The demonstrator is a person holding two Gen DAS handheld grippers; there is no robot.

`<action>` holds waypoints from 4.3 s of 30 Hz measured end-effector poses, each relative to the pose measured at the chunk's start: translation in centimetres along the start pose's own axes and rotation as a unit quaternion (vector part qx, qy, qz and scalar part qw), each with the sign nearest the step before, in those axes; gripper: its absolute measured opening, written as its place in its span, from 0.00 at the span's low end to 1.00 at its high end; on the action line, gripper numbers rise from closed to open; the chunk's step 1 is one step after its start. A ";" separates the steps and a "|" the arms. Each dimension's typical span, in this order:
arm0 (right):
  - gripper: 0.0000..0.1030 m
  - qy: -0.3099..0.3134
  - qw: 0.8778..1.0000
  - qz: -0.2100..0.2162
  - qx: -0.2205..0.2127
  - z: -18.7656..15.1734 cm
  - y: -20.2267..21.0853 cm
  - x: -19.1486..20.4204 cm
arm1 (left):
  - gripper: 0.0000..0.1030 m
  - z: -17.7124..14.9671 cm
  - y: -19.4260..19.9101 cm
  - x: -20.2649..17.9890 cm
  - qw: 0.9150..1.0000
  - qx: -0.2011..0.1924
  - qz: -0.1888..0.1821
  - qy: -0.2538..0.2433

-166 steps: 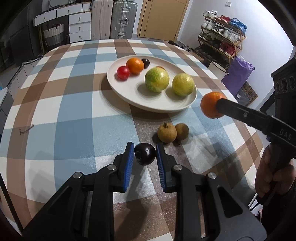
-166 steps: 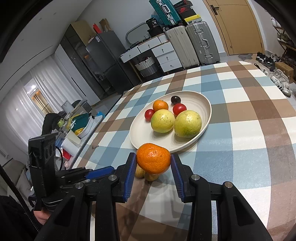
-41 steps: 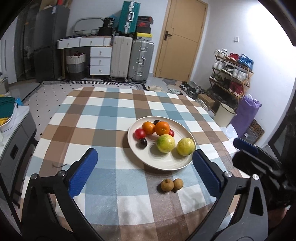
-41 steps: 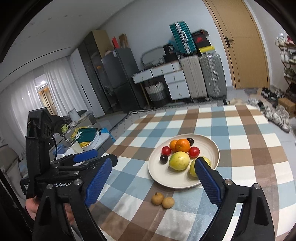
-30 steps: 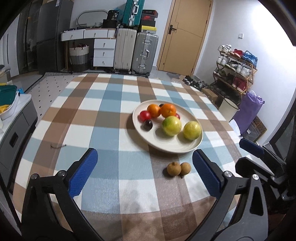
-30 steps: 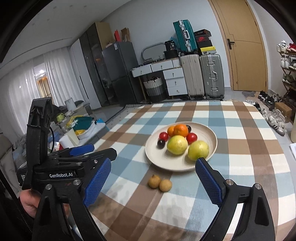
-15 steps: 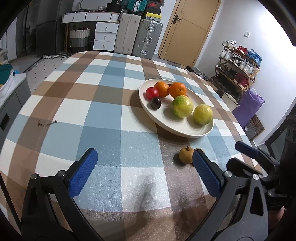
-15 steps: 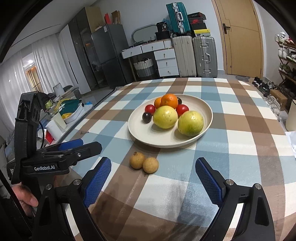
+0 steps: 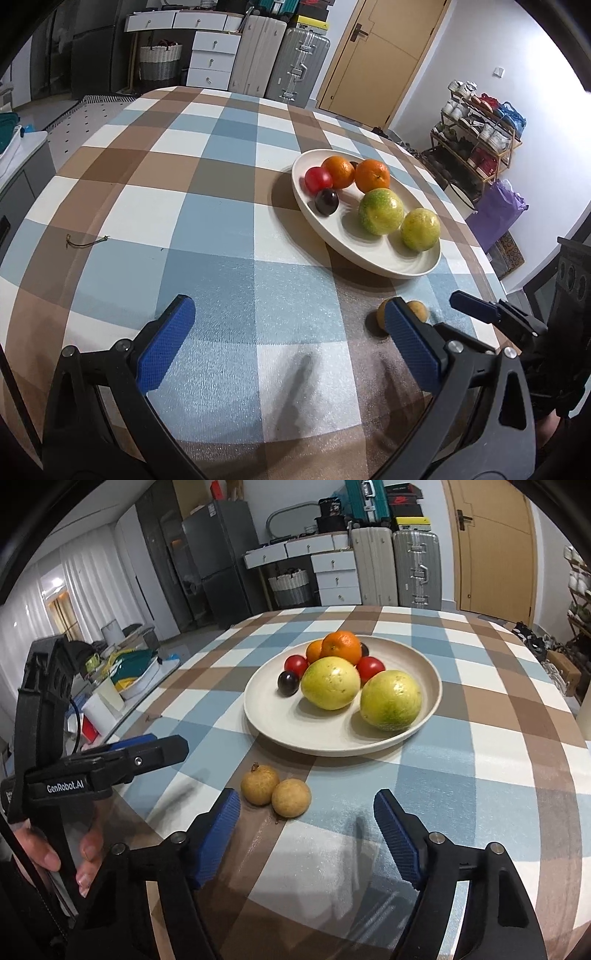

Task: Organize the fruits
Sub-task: 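Grasp a small brown fruit with the right tool, then grasp the other small brown fruit with the left tool while the right tool holds its fruit, then carry both held brown fruits over the cream plate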

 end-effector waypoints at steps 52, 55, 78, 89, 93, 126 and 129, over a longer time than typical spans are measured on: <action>0.26 0.005 1.000 0.011 -0.028 0.7 1.4 -2.9 | 0.99 -0.1 -3.0 -3.8 0.998 0.048 -0.010 -0.038; 0.26 0.001 0.999 0.012 -0.031 0.6 1.6 -3.2 | 0.99 -0.4 -3.7 -4.4 0.997 0.056 -0.009 -0.047; 0.26 -0.019 0.998 0.031 -0.055 0.0 3.1 -4.8 | 0.24 -1.8 -5.2 -8.6 0.988 0.086 -0.020 -0.129; 0.26 -0.032 0.996 0.046 -0.071 1.0 4.2 -4.9 | 0.24 -0.5 -3.1 -8.9 0.990 0.068 -0.023 -0.125; 0.26 -0.034 0.995 0.047 -0.078 1.9 4.4 -4.7 | 0.24 0.5 -2.6 -8.5 0.991 0.069 -0.023 -0.113; 0.26 -0.006 0.995 0.075 -0.064 9.8 1.1 -3.1 | 0.24 7.1 -4.8 -8.1 0.992 0.081 -0.049 -0.083; 0.26 -0.015 0.995 0.080 -0.053 9.4 0.2 -3.3 | 0.24 7.1 -5.6 -7.5 0.993 0.084 -0.051 -0.071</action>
Point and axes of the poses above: each gripper's, at about its wrist camera, not at the fingertips, and y roughly against the way its jaws point, x to its left, z to its top, the point moved 5 cm from there along -y, roughly the way its jaws point, and after that the axes turned 4 degrees about y, right-handed, at the moved point
